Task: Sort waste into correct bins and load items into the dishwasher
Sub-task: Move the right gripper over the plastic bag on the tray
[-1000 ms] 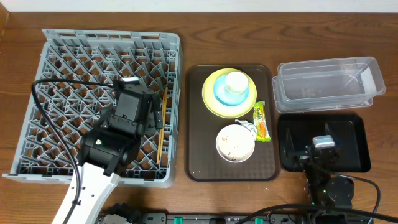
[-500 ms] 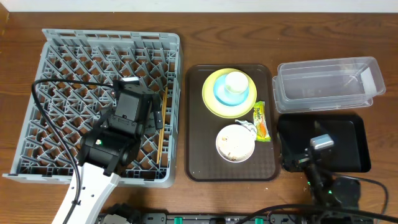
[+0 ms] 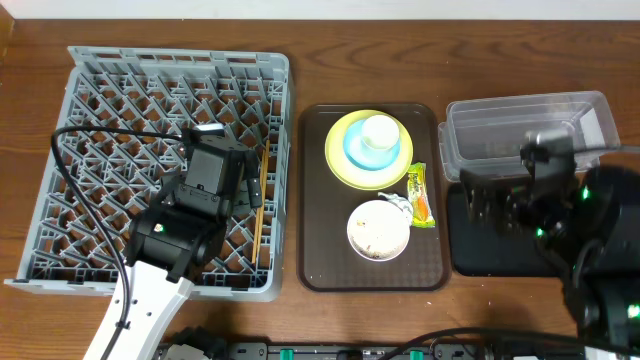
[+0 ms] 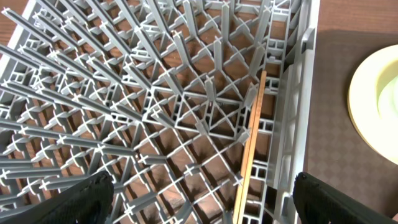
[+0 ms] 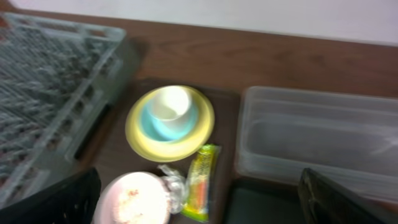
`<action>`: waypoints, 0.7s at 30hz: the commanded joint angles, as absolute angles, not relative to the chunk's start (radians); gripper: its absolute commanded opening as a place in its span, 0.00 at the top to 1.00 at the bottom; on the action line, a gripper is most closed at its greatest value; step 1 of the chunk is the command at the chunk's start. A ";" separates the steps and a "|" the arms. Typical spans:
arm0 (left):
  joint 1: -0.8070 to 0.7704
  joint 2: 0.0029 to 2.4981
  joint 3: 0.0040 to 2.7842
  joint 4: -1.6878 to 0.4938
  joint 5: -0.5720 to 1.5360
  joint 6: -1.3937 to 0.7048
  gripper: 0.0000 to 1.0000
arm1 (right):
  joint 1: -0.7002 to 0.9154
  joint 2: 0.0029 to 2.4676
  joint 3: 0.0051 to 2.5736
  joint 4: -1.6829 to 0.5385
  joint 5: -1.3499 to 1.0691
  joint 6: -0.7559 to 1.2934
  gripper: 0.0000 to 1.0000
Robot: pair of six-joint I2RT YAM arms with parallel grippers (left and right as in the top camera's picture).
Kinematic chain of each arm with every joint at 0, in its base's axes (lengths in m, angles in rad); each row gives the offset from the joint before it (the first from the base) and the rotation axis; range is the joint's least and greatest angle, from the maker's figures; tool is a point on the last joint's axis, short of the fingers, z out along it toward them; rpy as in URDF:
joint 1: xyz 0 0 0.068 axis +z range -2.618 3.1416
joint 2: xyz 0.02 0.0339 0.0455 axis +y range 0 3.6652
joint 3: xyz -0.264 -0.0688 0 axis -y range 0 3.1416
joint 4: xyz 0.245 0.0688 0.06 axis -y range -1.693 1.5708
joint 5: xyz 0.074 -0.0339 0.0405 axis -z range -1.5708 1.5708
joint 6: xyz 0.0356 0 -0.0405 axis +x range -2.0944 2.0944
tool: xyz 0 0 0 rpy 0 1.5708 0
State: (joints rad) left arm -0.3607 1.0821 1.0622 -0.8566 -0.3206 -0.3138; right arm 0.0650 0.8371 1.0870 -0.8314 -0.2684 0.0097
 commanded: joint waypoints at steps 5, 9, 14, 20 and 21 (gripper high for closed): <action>-0.356 1.084 1.085 -0.856 -0.334 -0.315 0.07 | 0.071 0.953 1.163 -0.956 -0.524 0.098 0.53; -0.356 1.084 1.085 -0.856 -0.334 -0.315 0.07 | 0.071 0.997 1.150 -1.048 -0.400 0.191 0.99; -0.356 1.084 1.085 -0.856 -0.334 -0.315 0.07 | 0.087 1.028 1.028 -1.047 -0.381 0.213 0.99; -0.356 1.084 1.085 -0.856 -0.334 -0.315 0.07 | 0.144 1.047 0.815 -0.927 -0.366 0.335 0.99; -0.356 1.084 1.085 -0.856 -0.334 -0.315 0.07 | 0.155 1.052 0.783 -0.896 -0.365 0.359 0.99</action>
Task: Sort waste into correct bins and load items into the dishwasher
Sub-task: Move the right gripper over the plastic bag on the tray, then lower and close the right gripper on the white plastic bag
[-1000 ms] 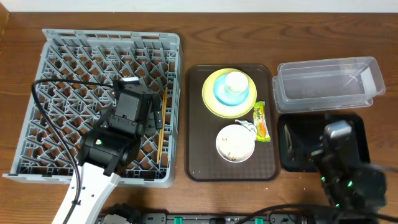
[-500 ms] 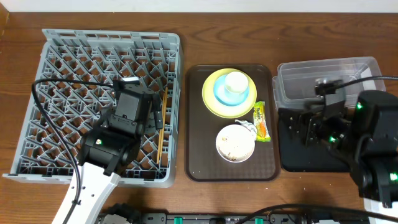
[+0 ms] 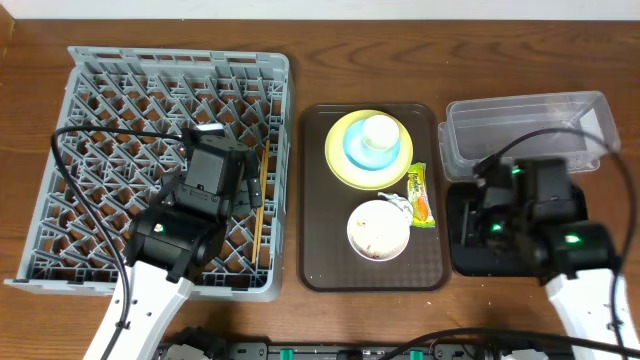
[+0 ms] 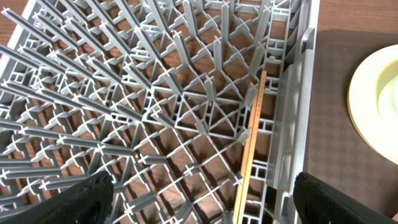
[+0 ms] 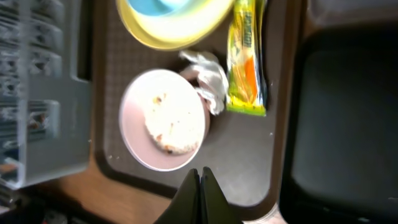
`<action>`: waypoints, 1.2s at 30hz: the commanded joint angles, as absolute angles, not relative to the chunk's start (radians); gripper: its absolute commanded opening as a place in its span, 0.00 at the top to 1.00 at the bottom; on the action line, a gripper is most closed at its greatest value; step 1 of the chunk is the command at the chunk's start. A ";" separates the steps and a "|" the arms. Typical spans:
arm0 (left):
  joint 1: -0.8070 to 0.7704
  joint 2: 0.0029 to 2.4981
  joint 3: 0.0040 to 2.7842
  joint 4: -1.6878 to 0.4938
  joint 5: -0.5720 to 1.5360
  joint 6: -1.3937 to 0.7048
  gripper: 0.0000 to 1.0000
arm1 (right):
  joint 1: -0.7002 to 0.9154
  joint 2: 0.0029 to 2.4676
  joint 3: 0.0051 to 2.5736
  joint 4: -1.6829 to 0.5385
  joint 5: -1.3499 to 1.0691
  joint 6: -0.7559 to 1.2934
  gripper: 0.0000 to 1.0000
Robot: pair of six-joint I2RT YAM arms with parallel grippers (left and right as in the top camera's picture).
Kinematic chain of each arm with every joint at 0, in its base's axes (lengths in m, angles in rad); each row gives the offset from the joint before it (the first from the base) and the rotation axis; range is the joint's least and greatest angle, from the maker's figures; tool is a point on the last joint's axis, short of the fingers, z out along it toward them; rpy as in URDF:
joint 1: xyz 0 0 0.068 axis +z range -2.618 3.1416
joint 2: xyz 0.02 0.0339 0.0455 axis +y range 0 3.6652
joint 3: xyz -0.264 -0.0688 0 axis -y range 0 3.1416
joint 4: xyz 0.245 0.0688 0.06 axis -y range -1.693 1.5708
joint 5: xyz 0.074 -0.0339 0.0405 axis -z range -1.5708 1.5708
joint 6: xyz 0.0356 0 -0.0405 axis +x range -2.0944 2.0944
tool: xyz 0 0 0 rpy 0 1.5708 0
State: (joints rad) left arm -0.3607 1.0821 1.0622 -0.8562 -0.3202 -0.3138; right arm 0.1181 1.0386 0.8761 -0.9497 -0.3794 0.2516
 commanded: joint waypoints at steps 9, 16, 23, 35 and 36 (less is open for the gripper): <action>-0.356 1.084 1.085 -0.856 -0.334 -0.315 0.07 | 0.281 1.162 0.658 -0.662 -0.132 0.513 0.99; -0.356 1.084 1.085 -0.856 -0.334 -0.315 0.07 | 0.351 1.298 0.658 -0.564 -0.112 0.522 0.99; -0.356 1.084 1.085 -0.856 -0.334 -0.315 0.07 | 0.443 1.398 0.658 -0.461 -0.201 0.526 0.99; -0.356 1.084 1.085 -0.856 -0.334 -0.315 0.07 | 0.530 1.399 0.661 -0.287 -0.243 0.384 0.91; -0.356 1.084 1.085 -0.856 -0.333 -0.315 0.07 | 0.522 1.396 0.667 -0.289 -0.243 0.384 0.88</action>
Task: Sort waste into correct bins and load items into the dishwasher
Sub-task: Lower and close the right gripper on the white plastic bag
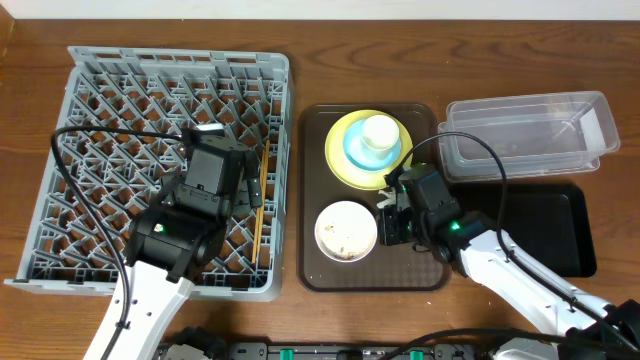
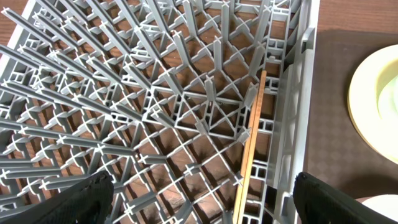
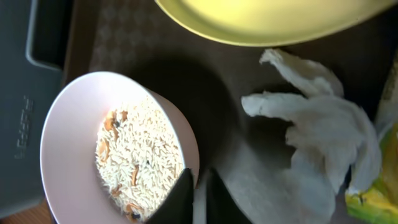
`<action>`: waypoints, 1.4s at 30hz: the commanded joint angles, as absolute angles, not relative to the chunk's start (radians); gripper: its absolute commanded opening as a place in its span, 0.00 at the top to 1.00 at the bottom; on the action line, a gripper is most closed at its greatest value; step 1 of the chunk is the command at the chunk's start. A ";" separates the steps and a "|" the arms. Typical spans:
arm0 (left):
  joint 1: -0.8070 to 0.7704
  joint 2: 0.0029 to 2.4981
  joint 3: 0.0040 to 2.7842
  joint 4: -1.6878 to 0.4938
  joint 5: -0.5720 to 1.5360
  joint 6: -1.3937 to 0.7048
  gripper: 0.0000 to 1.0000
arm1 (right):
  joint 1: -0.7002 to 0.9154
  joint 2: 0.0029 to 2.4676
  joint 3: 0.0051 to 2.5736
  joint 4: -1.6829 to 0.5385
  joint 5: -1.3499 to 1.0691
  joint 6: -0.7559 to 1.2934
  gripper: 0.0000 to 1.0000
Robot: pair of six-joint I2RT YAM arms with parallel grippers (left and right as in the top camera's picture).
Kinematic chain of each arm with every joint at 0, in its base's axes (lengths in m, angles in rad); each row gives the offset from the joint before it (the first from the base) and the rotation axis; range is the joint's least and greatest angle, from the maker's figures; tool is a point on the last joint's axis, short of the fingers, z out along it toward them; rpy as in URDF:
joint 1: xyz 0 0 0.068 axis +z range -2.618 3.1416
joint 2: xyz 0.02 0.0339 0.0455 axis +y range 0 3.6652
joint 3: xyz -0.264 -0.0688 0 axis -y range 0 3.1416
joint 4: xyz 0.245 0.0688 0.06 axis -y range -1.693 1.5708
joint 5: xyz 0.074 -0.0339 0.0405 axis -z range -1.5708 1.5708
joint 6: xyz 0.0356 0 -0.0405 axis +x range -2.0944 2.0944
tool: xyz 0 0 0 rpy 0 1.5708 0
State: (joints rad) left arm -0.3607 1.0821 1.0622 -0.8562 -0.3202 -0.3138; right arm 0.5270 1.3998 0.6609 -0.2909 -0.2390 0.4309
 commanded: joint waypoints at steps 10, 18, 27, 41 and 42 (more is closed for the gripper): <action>-0.356 1.084 1.085 -0.856 -0.334 -0.315 0.07 | 0.395 1.328 0.777 -0.394 -0.242 0.351 0.31; -0.356 1.084 1.085 -0.856 -0.334 -0.315 0.07 | 0.416 1.402 0.757 -0.407 -0.179 0.335 0.35; -0.356 1.084 1.085 -0.856 -0.333 -0.315 0.07 | 0.427 1.565 0.756 -0.328 -0.193 0.320 0.35; -0.356 1.084 1.085 -0.856 -0.334 -0.315 0.07 | 0.443 1.486 0.782 -0.364 -0.214 0.320 0.99; -0.356 1.084 1.085 -0.856 -0.334 -0.315 0.07 | 0.443 1.463 0.788 -0.375 -0.214 0.321 0.99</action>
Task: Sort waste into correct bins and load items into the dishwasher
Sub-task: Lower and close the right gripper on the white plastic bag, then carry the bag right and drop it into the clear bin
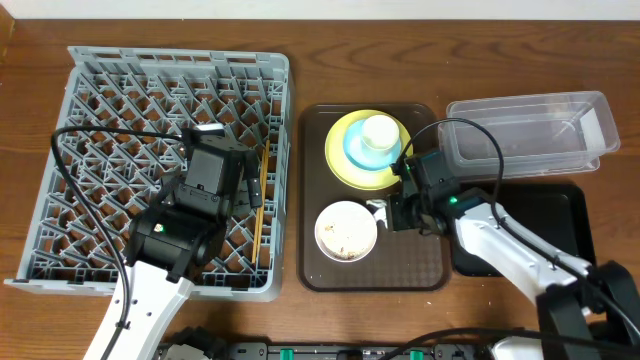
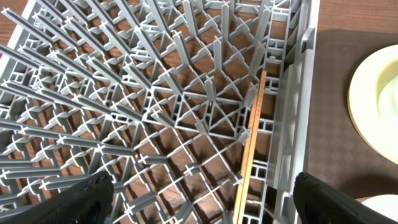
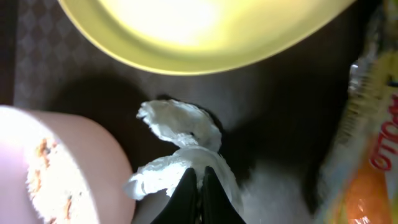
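On the brown tray (image 1: 330, 270), my right gripper (image 3: 199, 179) is shut on a crumpled white tissue (image 3: 177, 127), which lies between the pink bowl of rice (image 1: 345, 231) and a yellow-orange snack wrapper (image 3: 367, 137). A yellow plate (image 1: 340, 160) behind them carries a blue bowl and a white cup (image 1: 380, 130). My left gripper (image 2: 198, 198) hangs open over the grey dish rack (image 1: 120, 120), with nothing between its fingers. A wooden chopstick (image 2: 250, 146) lies in the rack by its right wall.
A clear plastic bin (image 1: 525, 135) stands at the back right, with a black bin (image 1: 560, 230) in front of it. The right arm's cable loops over the gap between tray and bins. The rack's right wall (image 2: 289, 118) adjoins the tray.
My right gripper, which was shut beside the pink bowl's rim, is now a little farther right and pinches the white tissue. The bowl and the left arm have not moved.
My right gripper was open over the bins at the right, then shut above the black bin. Later it stood on the tray at the pink bowl's rim, and the bowl sat farther left than before. Now it holds the tissue. The left arm stayed over the rack throughout.
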`<action>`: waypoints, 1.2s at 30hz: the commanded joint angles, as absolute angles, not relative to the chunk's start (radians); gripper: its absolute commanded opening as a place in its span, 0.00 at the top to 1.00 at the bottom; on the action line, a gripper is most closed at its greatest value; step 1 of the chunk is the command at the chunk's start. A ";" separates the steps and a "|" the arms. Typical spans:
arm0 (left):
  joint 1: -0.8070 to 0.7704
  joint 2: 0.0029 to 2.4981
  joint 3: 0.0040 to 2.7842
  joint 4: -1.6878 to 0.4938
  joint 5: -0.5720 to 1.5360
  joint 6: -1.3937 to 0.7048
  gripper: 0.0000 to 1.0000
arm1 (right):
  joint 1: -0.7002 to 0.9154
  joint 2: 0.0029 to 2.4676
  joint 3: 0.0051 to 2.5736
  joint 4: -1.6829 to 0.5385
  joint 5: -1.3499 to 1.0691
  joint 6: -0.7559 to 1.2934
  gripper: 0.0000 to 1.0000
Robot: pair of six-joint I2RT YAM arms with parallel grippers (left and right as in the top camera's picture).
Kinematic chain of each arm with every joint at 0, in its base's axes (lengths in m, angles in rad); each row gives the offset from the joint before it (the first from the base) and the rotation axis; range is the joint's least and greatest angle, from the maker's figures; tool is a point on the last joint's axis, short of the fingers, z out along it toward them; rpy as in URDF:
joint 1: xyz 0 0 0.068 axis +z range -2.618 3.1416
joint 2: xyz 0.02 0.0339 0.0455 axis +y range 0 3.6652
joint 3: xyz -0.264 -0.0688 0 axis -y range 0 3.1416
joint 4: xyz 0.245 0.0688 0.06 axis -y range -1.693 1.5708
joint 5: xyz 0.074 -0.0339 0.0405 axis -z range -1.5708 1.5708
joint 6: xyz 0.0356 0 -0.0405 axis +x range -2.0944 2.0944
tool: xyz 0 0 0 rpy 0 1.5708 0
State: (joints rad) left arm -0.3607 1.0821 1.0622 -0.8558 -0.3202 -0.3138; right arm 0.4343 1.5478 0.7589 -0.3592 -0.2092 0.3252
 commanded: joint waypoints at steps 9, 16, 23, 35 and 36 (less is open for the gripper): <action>-0.356 1.084 1.085 -0.856 -0.334 -0.315 0.07 | 0.390 1.170 0.823 -0.565 -0.017 0.321 0.99; -0.356 1.084 1.085 -0.856 -0.334 -0.315 0.07 | 0.225 1.039 0.823 -0.833 0.297 0.449 0.99; -0.356 1.084 1.085 -0.856 -0.334 -0.315 0.07 | 0.041 1.054 0.787 -0.871 0.299 0.486 0.99; -0.356 1.084 1.085 -0.856 -0.334 -0.315 0.07 | -0.028 1.092 0.741 -0.823 0.299 0.486 0.99; -0.356 1.084 1.085 -0.856 -0.334 -0.315 0.07 | -0.028 1.092 0.741 -0.823 0.299 0.486 0.99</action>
